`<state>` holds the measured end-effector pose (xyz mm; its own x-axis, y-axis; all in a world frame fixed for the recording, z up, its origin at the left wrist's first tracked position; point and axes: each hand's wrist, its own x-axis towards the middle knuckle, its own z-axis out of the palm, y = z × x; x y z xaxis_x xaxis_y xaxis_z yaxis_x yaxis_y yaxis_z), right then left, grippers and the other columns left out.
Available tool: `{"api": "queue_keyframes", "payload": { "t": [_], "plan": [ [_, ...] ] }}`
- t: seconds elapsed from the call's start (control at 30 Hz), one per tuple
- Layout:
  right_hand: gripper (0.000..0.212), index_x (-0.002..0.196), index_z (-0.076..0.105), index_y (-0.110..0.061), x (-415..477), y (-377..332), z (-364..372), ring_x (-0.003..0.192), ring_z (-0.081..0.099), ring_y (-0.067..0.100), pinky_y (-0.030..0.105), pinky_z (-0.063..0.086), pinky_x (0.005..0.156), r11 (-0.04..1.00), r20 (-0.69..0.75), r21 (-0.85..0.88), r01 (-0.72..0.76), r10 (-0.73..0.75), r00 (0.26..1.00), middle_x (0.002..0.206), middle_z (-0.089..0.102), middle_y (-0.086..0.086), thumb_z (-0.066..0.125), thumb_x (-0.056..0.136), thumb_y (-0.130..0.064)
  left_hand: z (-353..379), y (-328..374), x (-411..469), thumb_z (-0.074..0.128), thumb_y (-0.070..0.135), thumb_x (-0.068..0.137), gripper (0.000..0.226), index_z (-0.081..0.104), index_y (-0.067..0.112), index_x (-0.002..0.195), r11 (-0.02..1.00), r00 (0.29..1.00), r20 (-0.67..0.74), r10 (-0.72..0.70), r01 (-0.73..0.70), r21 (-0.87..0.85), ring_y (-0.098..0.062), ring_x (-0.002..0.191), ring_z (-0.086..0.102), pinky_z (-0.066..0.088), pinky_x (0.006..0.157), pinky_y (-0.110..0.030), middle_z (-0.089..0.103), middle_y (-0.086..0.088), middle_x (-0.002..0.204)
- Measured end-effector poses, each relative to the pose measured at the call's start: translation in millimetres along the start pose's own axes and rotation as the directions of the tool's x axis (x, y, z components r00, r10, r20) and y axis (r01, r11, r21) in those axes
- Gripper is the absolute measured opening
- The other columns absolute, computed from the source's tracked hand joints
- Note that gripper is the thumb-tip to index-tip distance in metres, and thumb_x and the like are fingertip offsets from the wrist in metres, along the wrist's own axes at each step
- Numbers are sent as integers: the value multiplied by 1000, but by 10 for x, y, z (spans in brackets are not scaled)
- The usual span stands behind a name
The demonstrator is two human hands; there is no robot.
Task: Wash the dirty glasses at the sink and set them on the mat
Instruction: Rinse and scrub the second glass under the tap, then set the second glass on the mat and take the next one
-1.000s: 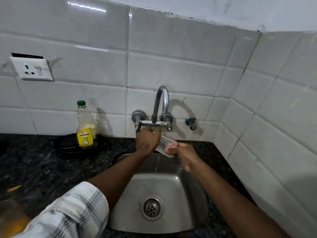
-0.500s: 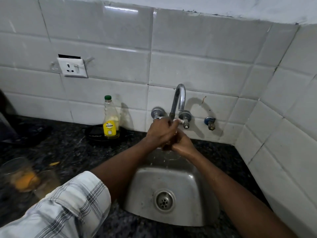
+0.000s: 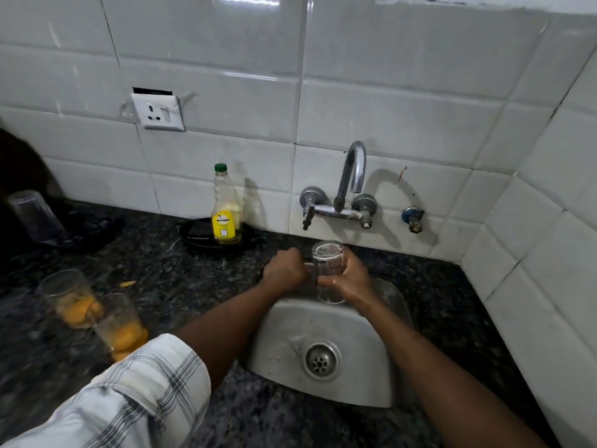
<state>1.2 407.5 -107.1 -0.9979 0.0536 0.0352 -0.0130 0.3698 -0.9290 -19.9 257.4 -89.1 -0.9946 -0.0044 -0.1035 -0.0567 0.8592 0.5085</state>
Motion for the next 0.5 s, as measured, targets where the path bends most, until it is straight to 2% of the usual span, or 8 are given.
{"api": "queue_keyframes", "payload": {
  "t": [0.1,0.2,0.23,0.33,0.4,0.5],
  "plan": [
    [70,117,62,-21,31,38,94,95,70,14,32,58,84,1000,23,16,13,-14,1000,104,73,-2,83,51,-10,20,-114,9,66,27,82,33,68,12,111,999,1000,29,-8,7,43,-30,104,67,56,87,-39,69,-13,113],
    [61,112,60,-17,75,-38,284,84,67,9,17,54,72,996,14,87,3,-4,1000,97,70,-2,82,60,6,-93,-289,9,65,29,84,35,66,9,113,999,999,-16,-36,36,16,-33,106,66,56,88,-39,68,-16,115],
    [60,112,60,-17,117,-78,385,82,66,11,17,54,72,993,15,115,7,-9,1000,95,70,-1,81,62,9,-163,-369,11,64,30,85,35,66,8,113,999,998,-41,-50,50,2,-34,107,66,54,87,-40,67,-16,116],
    [61,108,63,-22,277,-237,770,90,69,20,34,57,84,989,17,146,25,-27,999,99,73,5,86,59,6,-422,-657,40,62,29,85,33,68,7,109,996,989,-118,-90,86,-39,-37,106,65,53,86,-40,68,-17,112],
    [63,106,63,-26,405,-394,1100,92,68,19,35,55,88,988,26,148,54,-58,998,101,73,3,88,56,3,-640,-910,89,61,27,84,29,69,7,104,990,977,-164,-134,127,-56,-37,103,65,54,83,-40,68,-17,108],
    [73,109,63,-29,655,-647,1687,92,69,14,36,56,89,987,44,137,78,-85,995,101,73,-5,94,44,-19,-1026,-1390,202,61,25,82,28,69,6,102,979,954,-221,-202,190,-74,-37,99,66,54,80,-39,68,-17,105]
  ]
}}
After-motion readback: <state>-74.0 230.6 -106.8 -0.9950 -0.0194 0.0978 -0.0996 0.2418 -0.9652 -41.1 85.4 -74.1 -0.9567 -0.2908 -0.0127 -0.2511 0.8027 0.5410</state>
